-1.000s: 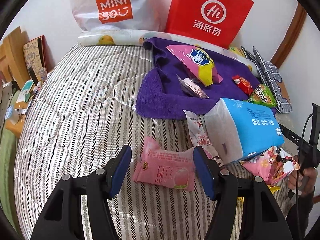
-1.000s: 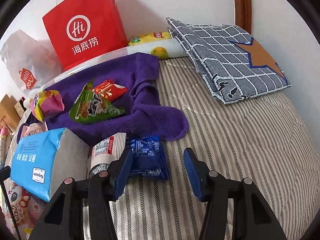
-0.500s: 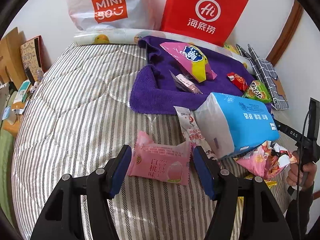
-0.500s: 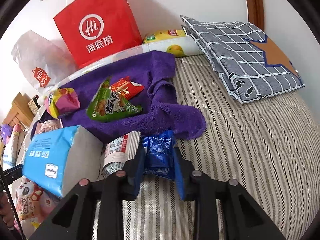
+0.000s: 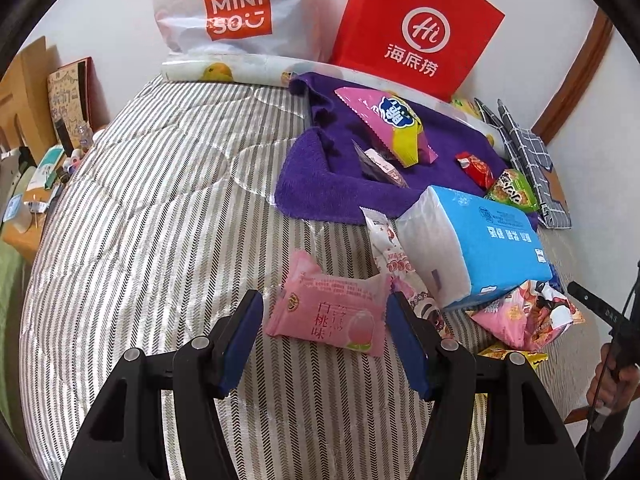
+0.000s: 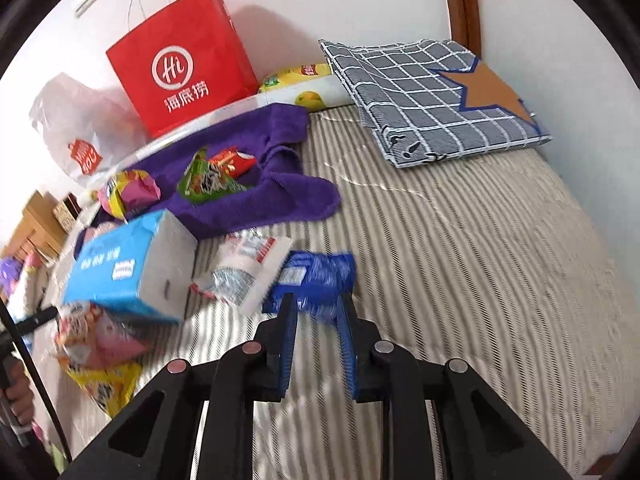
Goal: Organize snacks
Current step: 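Withdraw both grippers toward the pink packet on the bed, then grasp the blue snack packet with the right gripper while the left grasps the pink peach packet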
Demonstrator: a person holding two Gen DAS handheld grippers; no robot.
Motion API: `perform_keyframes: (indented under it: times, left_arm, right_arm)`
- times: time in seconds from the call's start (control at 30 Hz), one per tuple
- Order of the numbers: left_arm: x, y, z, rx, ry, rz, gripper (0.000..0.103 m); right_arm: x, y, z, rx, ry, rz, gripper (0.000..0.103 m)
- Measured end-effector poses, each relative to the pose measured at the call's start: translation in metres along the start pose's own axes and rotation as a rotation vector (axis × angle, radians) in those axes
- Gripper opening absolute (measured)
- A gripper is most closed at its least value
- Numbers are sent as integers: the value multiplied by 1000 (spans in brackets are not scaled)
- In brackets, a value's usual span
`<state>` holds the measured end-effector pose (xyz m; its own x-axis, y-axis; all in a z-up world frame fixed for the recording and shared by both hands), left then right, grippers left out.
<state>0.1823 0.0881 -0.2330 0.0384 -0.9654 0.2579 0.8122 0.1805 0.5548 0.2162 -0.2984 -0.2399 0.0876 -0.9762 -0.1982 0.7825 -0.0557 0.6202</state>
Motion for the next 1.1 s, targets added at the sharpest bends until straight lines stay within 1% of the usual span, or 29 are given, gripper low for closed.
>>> perform_keyframes:
  times: [0.03, 0.1, 0.3, 0.37, 0.47, 0.57, 0.63, 0.73, 0.9, 0.97, 1.03, 1.1]
  left_arm:
    - [1, 0, 0, -1, -3, -2, 64]
    - [4, 0, 0, 0, -7, -9, 64]
    - [13, -2, 2, -1, -4, -29, 64]
    - [14, -1, 4, 1, 8, -40, 64]
    - [13, 0, 6, 4, 24, -46, 64]
    - [10, 1, 9, 10, 33, -43, 64]
    - [9, 2, 10, 12, 35, -38, 64]
    - [10, 2, 8, 8, 31, -36, 64]
    - [19, 0, 2, -4, 7, -52, 64]
    - [24, -1, 0, -6, -3, -58, 64]
    - [27, -1, 0, -5, -12, -61, 64]
    - [29, -1, 1, -4, -17, -64, 64]
  right_arm:
    - [-1, 2, 3, 19, -15, 23, 22]
    - [-4, 9, 5, 57, -23, 42, 36]
    - [-8, 32, -16, 94, 13, 18, 37]
    - [-7, 38, -33, 73, 53, -12, 37]
    - [-5, 40, -56, 9, 122, -70, 37]
    - [-4, 36, -71, -43, 137, -53, 37]
    - [-2, 34, -71, -52, 136, -55, 37]
    - [-2, 24, -63, -98, 192, -54, 37]
    - [-9, 2, -47, -135, 216, 4, 51]
    - [-18, -8, -39, -140, 228, 44, 54]
    - [-27, -12, -33, -134, 240, 86, 55]
    - [-36, -14, -33, -115, 221, 135, 63]
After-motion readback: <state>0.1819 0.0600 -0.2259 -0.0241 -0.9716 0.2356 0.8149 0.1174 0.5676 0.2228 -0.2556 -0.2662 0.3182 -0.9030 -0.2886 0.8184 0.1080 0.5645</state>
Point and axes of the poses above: each gripper's, at about its wrist camera, not at the fingertips, and z roughly against the way its jaws point, x to its right, y to its top, the point moved 10 cm from there along -z, roughly the way its jaws point, and after that the axes turned 1 degree about x, right-handed, at the moved point
